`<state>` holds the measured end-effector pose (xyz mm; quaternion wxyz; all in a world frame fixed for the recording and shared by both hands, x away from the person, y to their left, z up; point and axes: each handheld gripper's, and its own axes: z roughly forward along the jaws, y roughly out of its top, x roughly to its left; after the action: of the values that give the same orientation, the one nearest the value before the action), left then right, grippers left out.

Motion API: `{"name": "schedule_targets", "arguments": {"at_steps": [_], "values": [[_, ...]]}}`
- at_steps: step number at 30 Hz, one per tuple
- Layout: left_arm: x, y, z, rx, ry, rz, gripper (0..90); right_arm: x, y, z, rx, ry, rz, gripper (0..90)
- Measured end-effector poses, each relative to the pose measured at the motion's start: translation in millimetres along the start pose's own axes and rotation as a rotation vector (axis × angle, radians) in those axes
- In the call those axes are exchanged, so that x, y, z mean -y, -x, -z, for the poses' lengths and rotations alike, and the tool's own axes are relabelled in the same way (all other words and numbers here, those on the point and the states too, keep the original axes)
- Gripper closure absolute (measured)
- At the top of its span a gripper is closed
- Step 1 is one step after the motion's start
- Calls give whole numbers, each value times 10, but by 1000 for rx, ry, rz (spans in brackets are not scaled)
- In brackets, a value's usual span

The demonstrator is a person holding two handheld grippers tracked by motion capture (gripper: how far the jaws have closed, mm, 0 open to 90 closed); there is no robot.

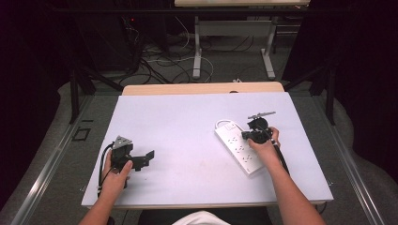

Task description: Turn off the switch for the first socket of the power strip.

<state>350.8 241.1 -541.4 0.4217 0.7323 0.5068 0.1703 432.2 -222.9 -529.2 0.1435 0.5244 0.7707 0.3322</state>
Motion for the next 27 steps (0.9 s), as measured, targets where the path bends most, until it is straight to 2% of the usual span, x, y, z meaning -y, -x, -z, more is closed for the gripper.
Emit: {"name": "schedule_targets", "arguments": {"at_steps": [4, 18, 27], "values": [[0, -11, -4, -1, -7, 3, 6, 1, 3, 1, -8, 2, -12, 893], [5, -8, -2, -10, 5, -1, 7, 0, 13, 57, -4, 18, -3, 876], [4, -12, 7, -1, -6, -5, 7, -8, 2, 106, -22, 29, -16, 853]]}}
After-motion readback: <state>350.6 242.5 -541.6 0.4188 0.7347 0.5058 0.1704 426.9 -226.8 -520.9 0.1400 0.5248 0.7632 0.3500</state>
